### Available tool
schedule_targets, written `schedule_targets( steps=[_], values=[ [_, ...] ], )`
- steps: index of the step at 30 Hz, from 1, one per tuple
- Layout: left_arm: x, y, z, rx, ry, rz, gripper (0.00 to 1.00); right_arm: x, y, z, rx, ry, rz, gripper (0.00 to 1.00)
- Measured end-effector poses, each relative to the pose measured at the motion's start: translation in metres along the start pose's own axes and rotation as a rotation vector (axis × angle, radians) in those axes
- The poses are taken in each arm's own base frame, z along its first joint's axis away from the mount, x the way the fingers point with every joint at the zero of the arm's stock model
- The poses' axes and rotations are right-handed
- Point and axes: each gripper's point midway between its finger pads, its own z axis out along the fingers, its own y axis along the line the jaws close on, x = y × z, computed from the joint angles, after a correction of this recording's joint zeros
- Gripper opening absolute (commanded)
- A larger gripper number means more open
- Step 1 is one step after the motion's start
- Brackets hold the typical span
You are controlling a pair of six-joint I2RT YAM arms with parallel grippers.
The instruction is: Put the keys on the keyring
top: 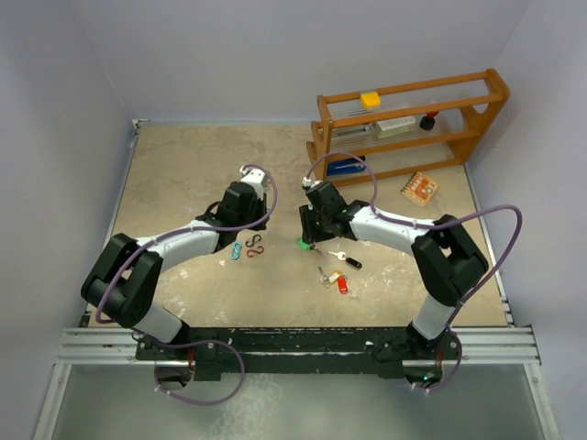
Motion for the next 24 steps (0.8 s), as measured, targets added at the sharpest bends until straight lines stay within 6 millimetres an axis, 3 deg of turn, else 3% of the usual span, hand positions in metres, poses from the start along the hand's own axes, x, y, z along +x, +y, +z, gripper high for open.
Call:
schedule_targets(
  steps=[24],
  values=[
    [0.0016, -0.0008, -0.0012, 0.006, 0.003, -0.007, 0.00, 0.0099, 0.0078, 0.0014, -0.034, 0.046, 0.058, 0.41]
  ],
)
